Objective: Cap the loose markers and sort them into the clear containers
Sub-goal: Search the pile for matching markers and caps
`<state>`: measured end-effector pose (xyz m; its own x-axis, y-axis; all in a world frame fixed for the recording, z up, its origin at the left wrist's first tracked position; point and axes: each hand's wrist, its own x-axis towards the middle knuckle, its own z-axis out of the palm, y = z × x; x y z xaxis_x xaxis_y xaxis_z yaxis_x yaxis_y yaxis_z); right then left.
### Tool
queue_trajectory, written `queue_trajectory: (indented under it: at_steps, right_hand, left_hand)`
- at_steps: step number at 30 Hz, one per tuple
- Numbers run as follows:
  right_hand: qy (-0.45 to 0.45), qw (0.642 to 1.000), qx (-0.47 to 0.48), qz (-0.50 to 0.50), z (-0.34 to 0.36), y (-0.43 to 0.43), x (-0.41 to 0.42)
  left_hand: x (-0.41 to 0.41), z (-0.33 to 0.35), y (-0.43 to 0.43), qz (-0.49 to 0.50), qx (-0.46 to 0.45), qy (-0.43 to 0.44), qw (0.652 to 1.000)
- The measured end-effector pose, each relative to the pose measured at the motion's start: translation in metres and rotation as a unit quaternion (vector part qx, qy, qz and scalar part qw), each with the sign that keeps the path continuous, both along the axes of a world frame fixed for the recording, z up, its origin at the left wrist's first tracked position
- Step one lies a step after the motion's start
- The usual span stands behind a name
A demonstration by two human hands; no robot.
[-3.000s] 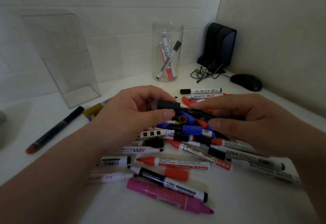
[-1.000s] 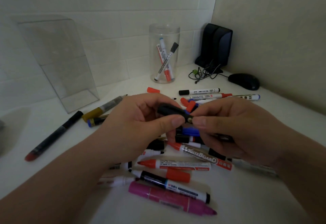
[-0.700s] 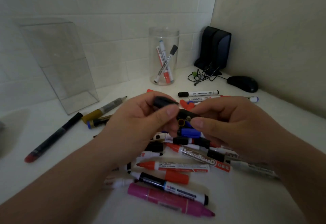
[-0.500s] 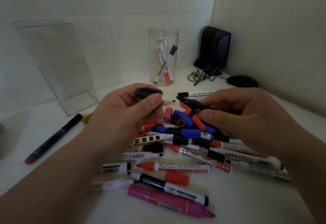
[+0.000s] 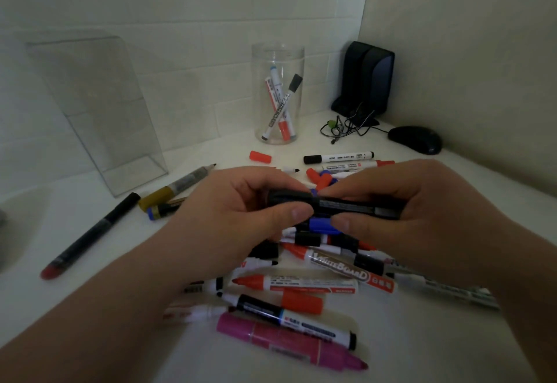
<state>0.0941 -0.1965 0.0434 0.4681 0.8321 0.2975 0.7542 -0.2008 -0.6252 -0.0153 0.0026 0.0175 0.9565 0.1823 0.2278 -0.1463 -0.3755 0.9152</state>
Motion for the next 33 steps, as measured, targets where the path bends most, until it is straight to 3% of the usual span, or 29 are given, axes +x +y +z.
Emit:
queue_trajectory:
  at_steps: [4,10,13,16,20,24,33]
  right_hand:
    - [-0.059,0.998,0.004,-0.013,-0.002,0.000,-0.003]
    - [-0.078,0.996,0.015,-0.045,-0.006,0.000,-0.004]
    - [0.049,0.997,0.053,-0.022,-0.007,0.002,-0.006]
    - [0.196,0.975,0.100,0.016,-0.011,0.008,-0.007]
    - [0.344,0.932,0.077,0.080,-0.014,0.013,-0.004]
    - [0.427,0.901,0.046,0.055,-0.015,0.013,0.009]
    - [0.343,0.937,-0.022,0.063,-0.014,0.009,0.012]
  left_hand:
    - [-0.002,0.002,-0.002,0.006,0.013,0.003,1.000]
    - [-0.004,-0.003,0.000,-0.011,0.003,-0.009,1.000]
    - [-0.005,-0.002,-0.001,-0.011,-0.020,-0.044,0.999]
    - [0.000,-0.002,-0.007,-0.027,-0.155,-0.079,0.984]
    - [0.011,-0.007,-0.011,-0.027,-0.343,-0.068,0.937]
    - [0.014,-0.008,-0.004,0.027,-0.410,-0.056,0.910]
    - [0.014,-0.005,-0.006,0.047,-0.411,-0.064,0.908]
